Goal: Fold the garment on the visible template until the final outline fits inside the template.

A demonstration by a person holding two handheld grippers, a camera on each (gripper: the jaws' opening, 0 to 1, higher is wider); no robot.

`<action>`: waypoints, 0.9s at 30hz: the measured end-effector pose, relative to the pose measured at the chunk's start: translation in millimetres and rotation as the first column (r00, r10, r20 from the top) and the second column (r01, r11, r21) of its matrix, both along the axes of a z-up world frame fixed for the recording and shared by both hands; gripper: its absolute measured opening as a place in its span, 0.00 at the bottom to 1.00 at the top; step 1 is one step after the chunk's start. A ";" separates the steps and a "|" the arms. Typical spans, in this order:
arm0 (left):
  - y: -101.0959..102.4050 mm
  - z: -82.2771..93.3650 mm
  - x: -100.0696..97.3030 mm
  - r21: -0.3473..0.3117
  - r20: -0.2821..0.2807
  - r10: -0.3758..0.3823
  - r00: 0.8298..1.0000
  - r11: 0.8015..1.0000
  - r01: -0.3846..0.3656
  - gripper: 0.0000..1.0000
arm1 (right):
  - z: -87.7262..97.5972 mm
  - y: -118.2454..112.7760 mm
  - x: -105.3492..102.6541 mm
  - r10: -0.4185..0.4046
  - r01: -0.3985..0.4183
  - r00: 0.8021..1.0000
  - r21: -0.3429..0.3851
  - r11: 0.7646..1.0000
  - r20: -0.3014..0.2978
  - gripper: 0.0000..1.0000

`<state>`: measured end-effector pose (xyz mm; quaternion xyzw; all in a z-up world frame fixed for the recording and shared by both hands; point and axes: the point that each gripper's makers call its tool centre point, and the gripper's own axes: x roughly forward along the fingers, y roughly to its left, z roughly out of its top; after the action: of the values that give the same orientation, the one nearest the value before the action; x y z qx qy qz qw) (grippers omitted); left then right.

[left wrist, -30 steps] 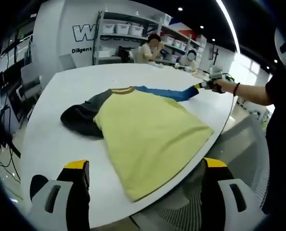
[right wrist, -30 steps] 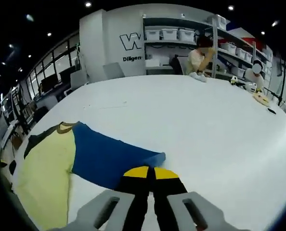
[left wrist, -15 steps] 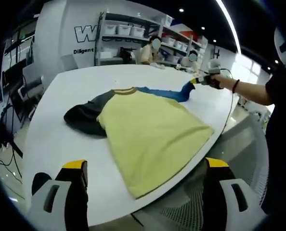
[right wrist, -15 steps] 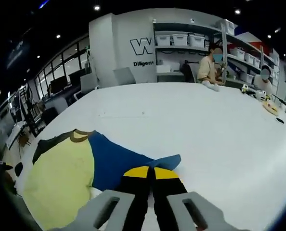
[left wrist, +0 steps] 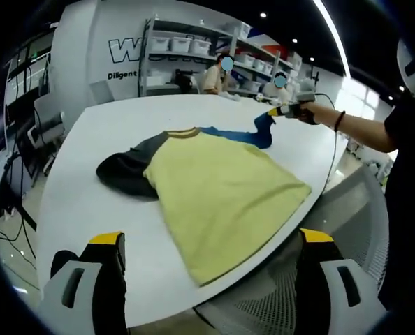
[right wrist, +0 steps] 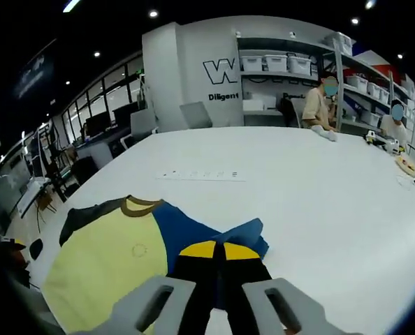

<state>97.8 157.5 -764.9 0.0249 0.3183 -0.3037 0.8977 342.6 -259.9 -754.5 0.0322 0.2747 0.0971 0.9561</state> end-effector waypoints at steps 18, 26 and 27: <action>-2.1 1.5 -1.1 0.008 -0.003 -0.010 1.000 1.000 0.010 0.99 | 19.3 81.5 3.0 0.105 -0.106 0.994 0.054 0.993 0.033 0.00; -2.4 1.9 -3.1 0.004 -0.009 -0.015 1.000 1.000 0.015 0.99 | 23.5 114.6 9.1 0.151 -0.154 0.988 0.079 0.985 0.044 0.00; -1.7 2.1 -3.0 0.006 -0.007 -0.014 1.000 1.000 0.014 0.99 | 23.9 117.9 9.2 0.155 -0.158 0.987 0.078 0.984 0.046 0.00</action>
<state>94.8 155.8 -762.8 0.0286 0.3222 -0.3092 0.8943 351.8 -141.9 -730.6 0.0474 0.2529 0.1836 0.9487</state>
